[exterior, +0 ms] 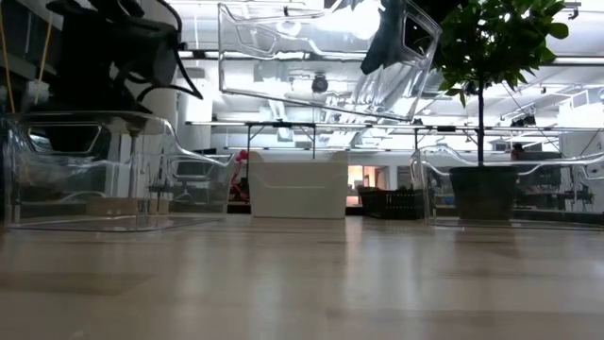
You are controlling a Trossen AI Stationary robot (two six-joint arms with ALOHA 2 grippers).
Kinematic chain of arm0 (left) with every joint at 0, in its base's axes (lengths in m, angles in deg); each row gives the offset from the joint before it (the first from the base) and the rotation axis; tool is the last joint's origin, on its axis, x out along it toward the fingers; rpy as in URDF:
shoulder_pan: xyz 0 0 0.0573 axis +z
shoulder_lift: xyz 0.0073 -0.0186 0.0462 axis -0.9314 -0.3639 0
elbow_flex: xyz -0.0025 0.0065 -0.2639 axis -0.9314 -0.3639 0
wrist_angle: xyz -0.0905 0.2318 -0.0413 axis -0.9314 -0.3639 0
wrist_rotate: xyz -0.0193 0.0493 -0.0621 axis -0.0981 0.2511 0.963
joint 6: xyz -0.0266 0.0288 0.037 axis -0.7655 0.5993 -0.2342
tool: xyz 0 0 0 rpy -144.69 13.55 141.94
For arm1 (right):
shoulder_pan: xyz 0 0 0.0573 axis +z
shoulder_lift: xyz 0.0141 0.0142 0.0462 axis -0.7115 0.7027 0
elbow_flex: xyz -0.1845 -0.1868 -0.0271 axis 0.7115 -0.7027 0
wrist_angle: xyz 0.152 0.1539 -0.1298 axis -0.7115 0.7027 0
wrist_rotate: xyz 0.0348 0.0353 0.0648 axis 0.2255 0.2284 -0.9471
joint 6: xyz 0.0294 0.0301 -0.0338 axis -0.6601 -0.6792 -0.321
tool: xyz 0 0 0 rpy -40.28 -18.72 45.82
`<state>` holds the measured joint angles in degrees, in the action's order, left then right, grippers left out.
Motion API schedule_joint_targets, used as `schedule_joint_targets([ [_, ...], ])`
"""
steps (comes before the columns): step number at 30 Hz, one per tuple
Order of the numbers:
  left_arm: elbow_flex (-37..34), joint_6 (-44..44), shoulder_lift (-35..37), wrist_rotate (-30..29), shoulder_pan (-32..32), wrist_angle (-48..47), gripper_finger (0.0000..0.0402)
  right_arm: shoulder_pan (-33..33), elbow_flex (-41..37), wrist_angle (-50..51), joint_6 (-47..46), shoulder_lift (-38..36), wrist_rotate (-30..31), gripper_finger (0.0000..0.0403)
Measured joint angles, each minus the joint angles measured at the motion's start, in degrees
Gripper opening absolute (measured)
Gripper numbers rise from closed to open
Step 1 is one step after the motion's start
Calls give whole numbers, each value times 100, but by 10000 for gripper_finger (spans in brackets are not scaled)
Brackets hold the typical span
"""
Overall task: Stack baskets by color
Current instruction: Stack the middle transparent bin on top of the left transparent bin
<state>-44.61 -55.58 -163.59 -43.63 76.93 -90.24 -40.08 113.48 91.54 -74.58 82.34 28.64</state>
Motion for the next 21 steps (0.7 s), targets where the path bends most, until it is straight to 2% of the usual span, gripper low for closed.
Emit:
schedule_joint_targets([
  [3,-82,33,1,57,2,387,0,0,0,-1,0,0,-2,0],
  [8,-94,67,1,498,-82,1018,0,0,0,-20,-98,-16,-6,0],
  [12,-94,-112,1,661,-314,1557,0,0,0,-144,-185,-144,-4,0],
  [21,-94,-607,-2,775,-934,3130,0,-7,7,-110,-737,-540,439,0],
])
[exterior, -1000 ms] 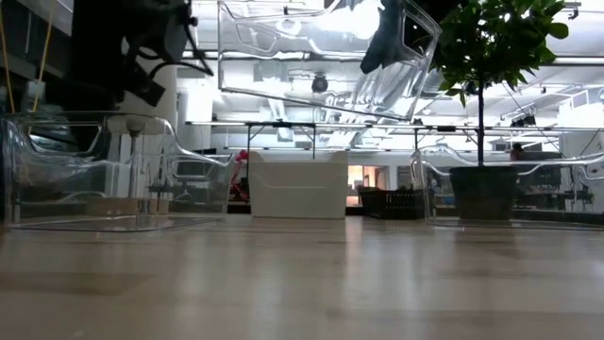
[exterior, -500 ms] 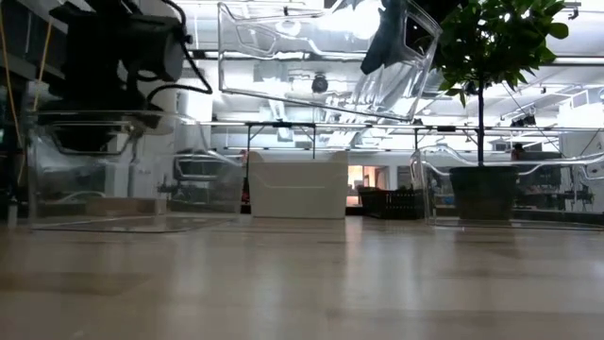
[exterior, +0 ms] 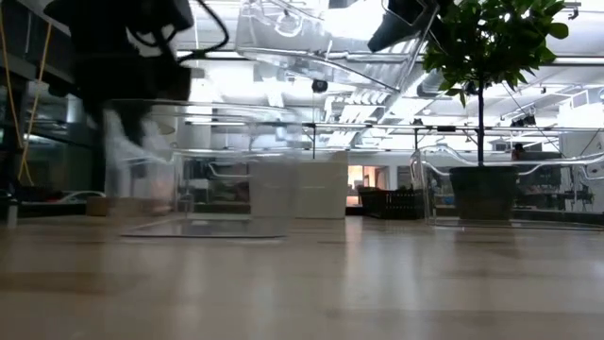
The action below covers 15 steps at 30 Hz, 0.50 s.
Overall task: Stack baskets by color
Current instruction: Stack the middle transparent bin on top of the left transparent bin
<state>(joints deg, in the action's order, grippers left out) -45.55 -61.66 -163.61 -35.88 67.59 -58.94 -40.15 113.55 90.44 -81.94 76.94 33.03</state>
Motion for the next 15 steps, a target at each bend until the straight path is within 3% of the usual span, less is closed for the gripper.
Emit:
schedule_joint_targets([
  [10,0,101,0,-202,-172,2196,0,107,0,-24,-846,179,196,0],
  [15,65,626,164,239,-172,2248,0,273,0,5,-1340,351,340,0],
])
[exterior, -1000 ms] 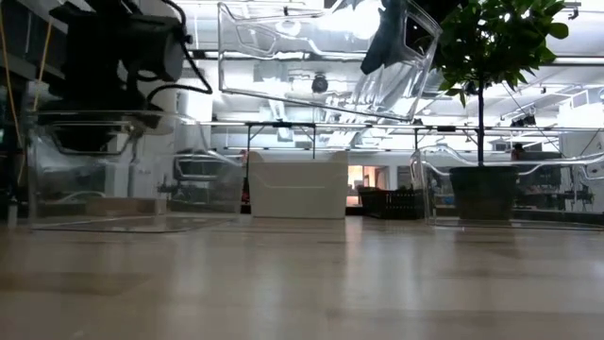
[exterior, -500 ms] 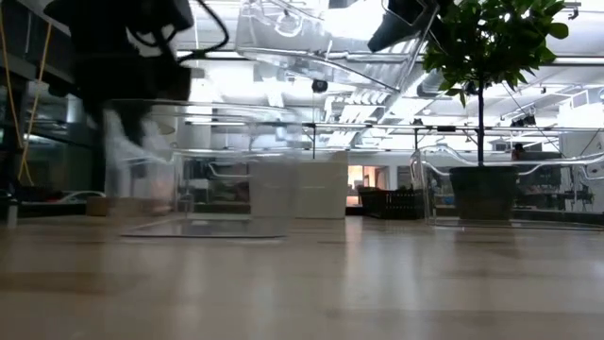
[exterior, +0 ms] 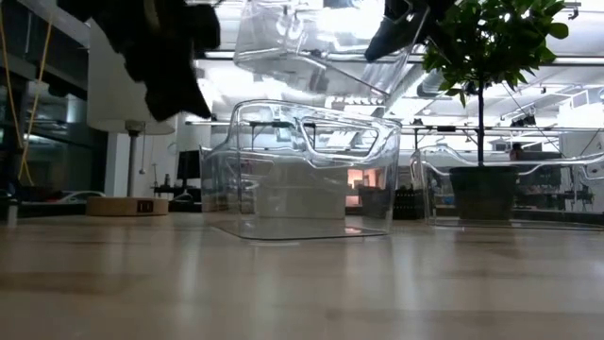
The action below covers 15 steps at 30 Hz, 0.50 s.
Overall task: Stack baskets by color
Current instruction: Stack the middle transparent bin on top of the left transparent bin
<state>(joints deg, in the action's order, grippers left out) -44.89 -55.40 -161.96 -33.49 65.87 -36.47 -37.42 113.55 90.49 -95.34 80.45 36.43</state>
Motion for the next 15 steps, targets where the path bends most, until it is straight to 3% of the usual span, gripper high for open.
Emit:
schedule_joint_targets([
  [4,46,166,596,164,-48,-277,0,117,0,-47,-230,287,-75,0],
  [8,46,270,1464,-78,-276,-537,0,162,0,-206,-277,524,-127,0],
  [15,48,316,2591,-1342,-1035,-645,0,141,0,-344,-302,921,-168,0],
])
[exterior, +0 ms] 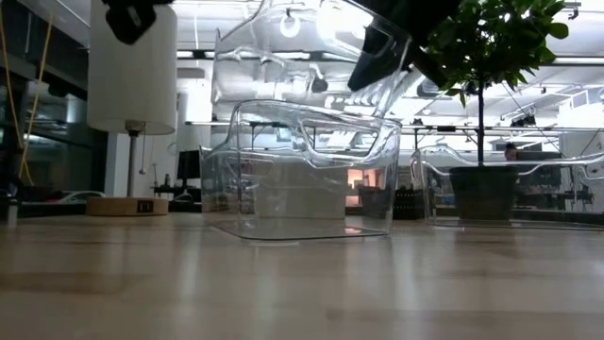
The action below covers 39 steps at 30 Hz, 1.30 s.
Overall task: Stack baskets by color
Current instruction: Stack the middle transparent bin on top of the left transparent bin
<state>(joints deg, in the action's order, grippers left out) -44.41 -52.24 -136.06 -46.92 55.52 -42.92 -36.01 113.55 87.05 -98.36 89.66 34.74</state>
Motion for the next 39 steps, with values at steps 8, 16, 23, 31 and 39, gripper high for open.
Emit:
schedule_joint_targets([
  [8,-2,-46,183,-669,-465,-1,0,19,0,66,-336,353,-461,0],
  [16,-2,-142,74,-701,-508,-4,0,19,0,437,-574,402,-700,0],
  [23,-2,-153,60,-701,-508,-14,0,-37,0,576,-624,405,-1061,0],
  [31,-2,-153,58,-739,-508,-12,0,-47,0,534,-351,405,-1028,0],
  [39,-2,-155,58,-739,-508,-12,0,-49,0,506,4,401,-1038,73],
])
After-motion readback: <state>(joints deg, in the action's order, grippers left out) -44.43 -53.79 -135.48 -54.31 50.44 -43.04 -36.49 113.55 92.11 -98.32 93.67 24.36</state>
